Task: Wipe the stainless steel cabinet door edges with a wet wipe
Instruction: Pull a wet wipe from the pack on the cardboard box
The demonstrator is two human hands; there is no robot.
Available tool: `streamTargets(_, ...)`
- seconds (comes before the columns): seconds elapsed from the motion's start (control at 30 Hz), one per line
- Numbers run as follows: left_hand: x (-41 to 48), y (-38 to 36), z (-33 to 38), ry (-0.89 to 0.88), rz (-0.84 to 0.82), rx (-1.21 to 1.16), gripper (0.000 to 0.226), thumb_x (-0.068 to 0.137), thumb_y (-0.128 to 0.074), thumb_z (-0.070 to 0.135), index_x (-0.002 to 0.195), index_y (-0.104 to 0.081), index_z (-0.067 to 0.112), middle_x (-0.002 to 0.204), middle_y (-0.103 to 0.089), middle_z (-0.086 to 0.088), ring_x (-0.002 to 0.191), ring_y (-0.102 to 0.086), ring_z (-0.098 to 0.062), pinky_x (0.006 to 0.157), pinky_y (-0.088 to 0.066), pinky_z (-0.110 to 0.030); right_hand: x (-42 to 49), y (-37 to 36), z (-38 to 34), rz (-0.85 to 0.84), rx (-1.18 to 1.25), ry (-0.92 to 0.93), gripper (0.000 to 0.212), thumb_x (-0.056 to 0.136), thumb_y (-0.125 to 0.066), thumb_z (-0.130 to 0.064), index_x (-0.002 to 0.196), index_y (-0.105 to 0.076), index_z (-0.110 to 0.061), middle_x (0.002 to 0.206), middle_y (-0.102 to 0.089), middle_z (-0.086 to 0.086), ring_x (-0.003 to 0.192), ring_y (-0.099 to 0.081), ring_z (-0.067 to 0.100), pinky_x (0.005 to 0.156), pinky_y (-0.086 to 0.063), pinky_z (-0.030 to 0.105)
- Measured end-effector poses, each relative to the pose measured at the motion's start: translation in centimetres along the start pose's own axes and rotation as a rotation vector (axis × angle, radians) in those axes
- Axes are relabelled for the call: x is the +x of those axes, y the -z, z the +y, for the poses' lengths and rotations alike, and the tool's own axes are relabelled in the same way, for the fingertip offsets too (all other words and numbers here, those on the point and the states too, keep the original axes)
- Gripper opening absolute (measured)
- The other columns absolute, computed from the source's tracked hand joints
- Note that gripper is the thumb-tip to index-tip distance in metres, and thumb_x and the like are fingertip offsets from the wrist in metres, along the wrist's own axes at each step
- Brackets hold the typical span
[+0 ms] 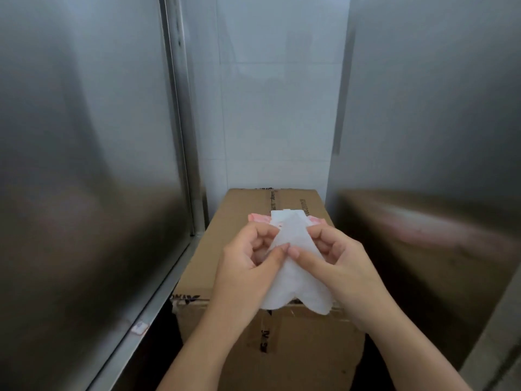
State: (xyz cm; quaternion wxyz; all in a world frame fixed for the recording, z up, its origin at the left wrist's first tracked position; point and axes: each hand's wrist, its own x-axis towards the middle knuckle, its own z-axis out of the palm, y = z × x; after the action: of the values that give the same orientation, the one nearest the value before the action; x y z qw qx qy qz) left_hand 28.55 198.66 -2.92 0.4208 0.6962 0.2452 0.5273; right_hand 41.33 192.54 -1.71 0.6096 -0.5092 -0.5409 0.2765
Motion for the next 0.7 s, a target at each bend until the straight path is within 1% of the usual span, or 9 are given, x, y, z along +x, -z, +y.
streamTargets(0.07,-1.0,-0.5,0.8,-0.010,0.024,0.044,0.007,0.084,-0.065,0.010,0.085,-0.063,0.016,0.078,-0.068,0.002,0.072,-0.064,-0.008,0.059,-0.052,-0.021,-0.6,0.4,-0.1,-0.040,-0.020,0.037,0.013,0.081,-0.067,-0.017,0.091,-0.069,-0.010,0.083,-0.071,0.004,0.078,-0.068,0.019,0.065,-0.056,0.034)
streamTargets(0.13,-2.2,-1.1,1.5,0.012,0.051,0.044,0.005,0.085,-0.063,0.008,0.084,-0.063,0.013,0.076,-0.067,0.002,0.068,-0.063,-0.006,0.056,-0.048,-0.016,-1.4,1.1,0.1,-0.070,0.020,0.038,0.012,0.084,-0.065,-0.013,0.089,-0.070,-0.003,0.080,-0.070,0.012,0.075,-0.065,0.028,0.064,-0.052,0.040)
streamTargets(0.17,-2.9,-1.6,1.9,0.029,0.065,0.044,0.005,0.085,-0.063,0.008,0.084,-0.063,0.012,0.075,-0.067,0.002,0.068,-0.063,-0.006,0.056,-0.048,-0.015,-1.8,1.5,0.2,-0.082,0.055,0.028,0.012,0.084,-0.064,-0.011,0.086,-0.070,-0.001,0.078,-0.068,0.015,0.071,-0.063,0.029,0.061,-0.051,0.037)
streamTargets(0.23,-4.4,-2.7,2.4,0.057,0.088,0.054,0.005,0.086,-0.062,0.008,0.084,-0.064,0.012,0.075,-0.068,0.002,0.069,-0.064,-0.007,0.057,-0.049,-0.017,-2.9,2.6,0.3,-0.113,0.133,-0.014,0.012,0.081,-0.065,-0.012,0.082,-0.070,-0.002,0.077,-0.068,0.017,0.066,-0.060,0.023,0.059,-0.048,0.032)
streamTargets(0.3,-5.8,-4.2,2.7,0.085,0.124,0.046,0.003,0.086,-0.061,0.008,0.085,-0.063,0.010,0.074,-0.068,-0.001,0.069,-0.064,-0.010,0.058,-0.049,-0.020,-4.2,3.8,0.3,-0.153,0.180,-0.066,0.023,0.075,-0.065,-0.025,0.082,-0.071,-0.004,0.078,-0.068,0.017,0.069,-0.062,0.022,0.060,-0.048,0.033)
streamTargets(0.37,-7.2,-5.7,3.3,0.117,0.159,0.033,0.003,0.086,-0.061,0.010,0.087,-0.063,0.008,0.075,-0.067,-0.004,0.070,-0.064,-0.013,0.059,-0.049,-0.023,-5.5,5.2,0.3,-0.179,0.193,-0.104,0.031,0.069,-0.063,-0.033,0.083,-0.071,-0.006,0.078,-0.069,0.013,0.070,-0.064,0.021,0.060,-0.050,0.031)
streamTargets(0.47,-8.8,-7.4,4.7,0.098,0.156,0.055,0.005,0.088,-0.059,0.011,0.087,-0.063,0.009,0.075,-0.067,-0.002,0.071,-0.064,-0.014,0.060,-0.050,-0.023,-7.2,6.9,-0.4,-0.182,0.230,-0.136,0.029,0.068,-0.063,-0.035,0.080,-0.072,-0.010,0.076,-0.070,0.009,0.070,-0.065,0.019,0.058,-0.052,0.027)
streamTargets(0.57,-9.7,-8.4,6.3,0.048,0.148,0.060,0.007,0.089,-0.057,0.009,0.086,-0.063,0.007,0.073,-0.067,0.002,0.068,-0.063,-0.008,0.059,-0.049,-0.017,-8.7,8.0,-1.6,-0.172,0.298,-0.116,0.023,0.067,-0.064,-0.035,0.072,-0.072,-0.014,0.072,-0.068,0.006,0.066,-0.064,0.016,0.055,-0.049,0.025)
streamTargets(0.7,-10.5,-9.0,8.1,0.006,0.122,0.043,0.008,0.089,-0.057,0.007,0.085,-0.063,0.010,0.073,-0.066,0.005,0.067,-0.061,-0.003,0.058,-0.048,-0.013,-10.6,8.9,-3.1,-0.136,0.306,-0.066,0.023,0.070,-0.063,-0.031,0.075,-0.071,-0.010,0.075,-0.068,0.009,0.068,-0.064,0.017,0.056,-0.051,0.026)
